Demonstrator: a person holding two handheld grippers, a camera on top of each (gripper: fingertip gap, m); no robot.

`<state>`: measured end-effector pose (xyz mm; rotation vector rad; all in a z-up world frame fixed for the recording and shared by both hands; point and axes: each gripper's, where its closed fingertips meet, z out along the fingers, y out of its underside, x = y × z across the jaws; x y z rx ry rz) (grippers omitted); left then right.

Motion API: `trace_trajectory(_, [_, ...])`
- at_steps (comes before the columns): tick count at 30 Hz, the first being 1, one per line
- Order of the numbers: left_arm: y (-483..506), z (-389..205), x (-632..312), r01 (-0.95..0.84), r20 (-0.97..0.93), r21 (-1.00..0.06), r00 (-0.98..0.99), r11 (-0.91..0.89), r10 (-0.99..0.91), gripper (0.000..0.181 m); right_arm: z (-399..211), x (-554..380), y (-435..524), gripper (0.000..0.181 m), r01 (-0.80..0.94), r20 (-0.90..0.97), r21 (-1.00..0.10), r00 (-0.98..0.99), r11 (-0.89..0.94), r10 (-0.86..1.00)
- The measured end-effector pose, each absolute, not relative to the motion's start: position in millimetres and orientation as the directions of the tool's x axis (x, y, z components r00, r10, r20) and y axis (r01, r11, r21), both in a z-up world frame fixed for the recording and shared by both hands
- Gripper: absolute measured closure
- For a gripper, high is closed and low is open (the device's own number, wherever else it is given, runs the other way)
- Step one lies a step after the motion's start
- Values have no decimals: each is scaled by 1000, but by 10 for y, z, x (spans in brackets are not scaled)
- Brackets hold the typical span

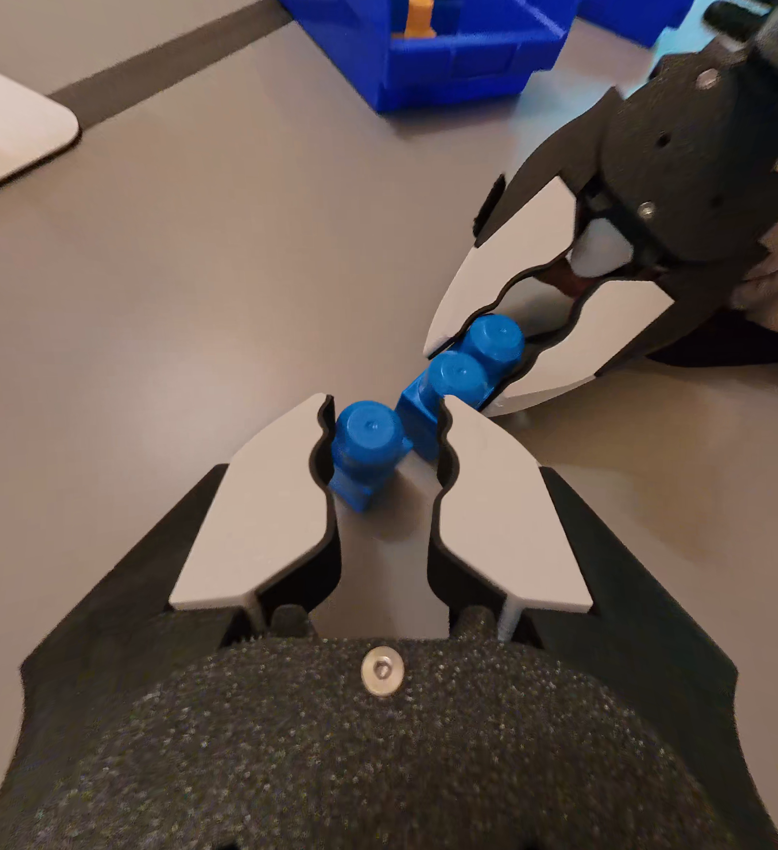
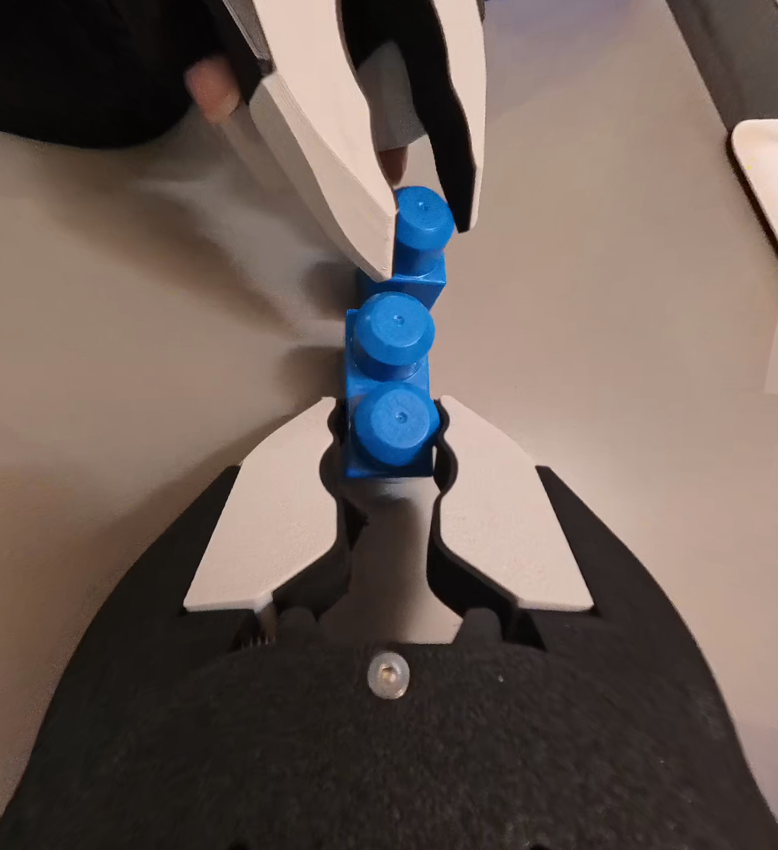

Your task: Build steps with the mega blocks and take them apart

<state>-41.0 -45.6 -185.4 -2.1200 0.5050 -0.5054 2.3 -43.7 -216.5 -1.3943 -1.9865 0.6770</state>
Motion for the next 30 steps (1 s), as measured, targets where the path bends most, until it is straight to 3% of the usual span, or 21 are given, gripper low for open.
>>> trace_trajectory(1, [-459, -1814, -396, -162, 169, -840, 827, -517, -535, 139, -2149, 33, -440, 145, 631, 172, -716, -254, 298, 952])
trace_trajectory(4, [-483, -1614, -314, -91, 218, -889, 778, -450, -589, 134, -1924, 12, -461, 145, 536, 74, -823, -227, 188, 971])
trace_trajectory(8, [-584, -1136, -243, 151, 375, -919, 621, -364, -688, 125, -1292, -29, -499, 146, 220, -61, -975, -219, -12, 974])
trace_trajectory(11, [-653, -866, -274, 243, 371, -929, 564, -281, -738, 126, -947, -19, -525, 146, 42, -111, -994, -238, -104, 965])
trace_trajectory(16, [-751, -705, -157, 252, 312, -946, 530, -205, -788, 129, -665, -99, -688, 145, -102, -190, -968, -306, -231, 933])
trace_trajectory(20, [-799, -621, -188, 287, 313, -940, 508, -185, -802, 146, -622, -197, -787, 145, -138, -210, -955, -315, -264, 926])
trace_trajectory(24, [-832, -571, -252, 266, 275, -952, 521, -152, -808, 146, -630, -257, -826, 145, -105, -190, -966, -323, -235, 927])
trace_trajectory(30, [-838, -429, -581, 263, 216, -962, 592, -67, -776, 146, -1057, -418, -634, 128, 173, -27, -985, -214, 10, 977])
